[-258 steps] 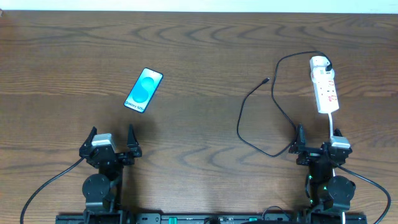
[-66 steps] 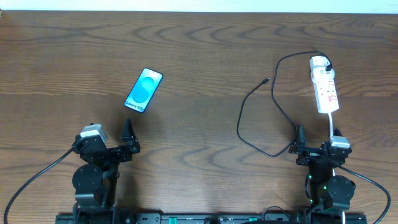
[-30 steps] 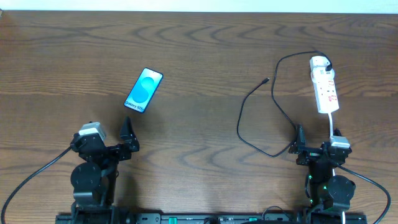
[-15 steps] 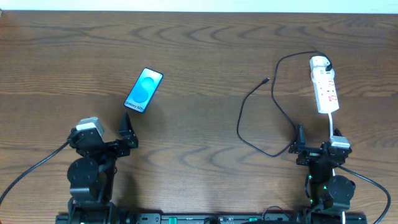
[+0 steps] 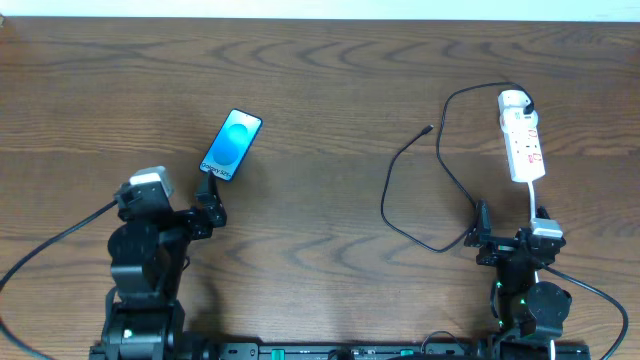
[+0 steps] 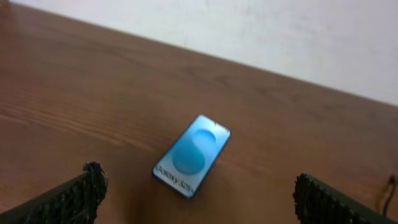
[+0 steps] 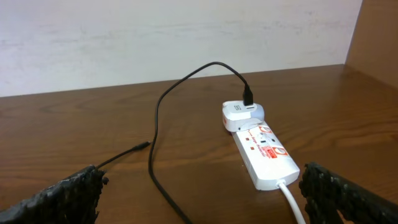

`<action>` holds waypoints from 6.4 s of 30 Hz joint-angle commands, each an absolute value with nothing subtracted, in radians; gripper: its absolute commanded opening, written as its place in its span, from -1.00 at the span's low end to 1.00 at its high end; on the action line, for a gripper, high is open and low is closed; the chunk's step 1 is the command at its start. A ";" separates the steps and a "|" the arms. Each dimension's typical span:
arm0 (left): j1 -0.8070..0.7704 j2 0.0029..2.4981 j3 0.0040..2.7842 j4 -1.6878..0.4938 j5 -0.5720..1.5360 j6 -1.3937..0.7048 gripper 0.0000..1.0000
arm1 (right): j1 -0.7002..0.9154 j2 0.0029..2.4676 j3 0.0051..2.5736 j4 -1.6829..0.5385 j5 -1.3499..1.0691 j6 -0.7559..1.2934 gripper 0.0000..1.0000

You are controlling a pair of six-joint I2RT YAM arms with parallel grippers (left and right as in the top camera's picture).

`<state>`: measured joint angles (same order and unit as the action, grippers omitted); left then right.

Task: Plug charger to phone and switch on socket
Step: 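Move the left gripper forward over the blue phone, then lower the left gripper and grasp the phone's bottom edge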

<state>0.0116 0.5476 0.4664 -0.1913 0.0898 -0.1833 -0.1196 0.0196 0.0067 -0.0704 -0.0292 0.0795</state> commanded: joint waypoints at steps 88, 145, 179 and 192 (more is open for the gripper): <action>0.017 1.724 1.363 -0.594 0.263 0.482 0.95 | -0.111 0.025 0.006 -0.075 -0.029 0.089 0.99; 0.012 2.021 1.345 -0.521 0.284 0.604 0.96 | -0.111 0.025 0.006 -0.075 -0.029 0.089 0.99; 0.012 2.134 1.345 -0.538 0.302 0.412 0.45 | -0.111 0.025 0.006 -0.075 -0.029 0.089 0.98; -0.025 2.130 1.345 -0.583 0.302 -0.107 0.33 | -0.111 0.025 0.006 -0.075 -0.029 0.089 0.99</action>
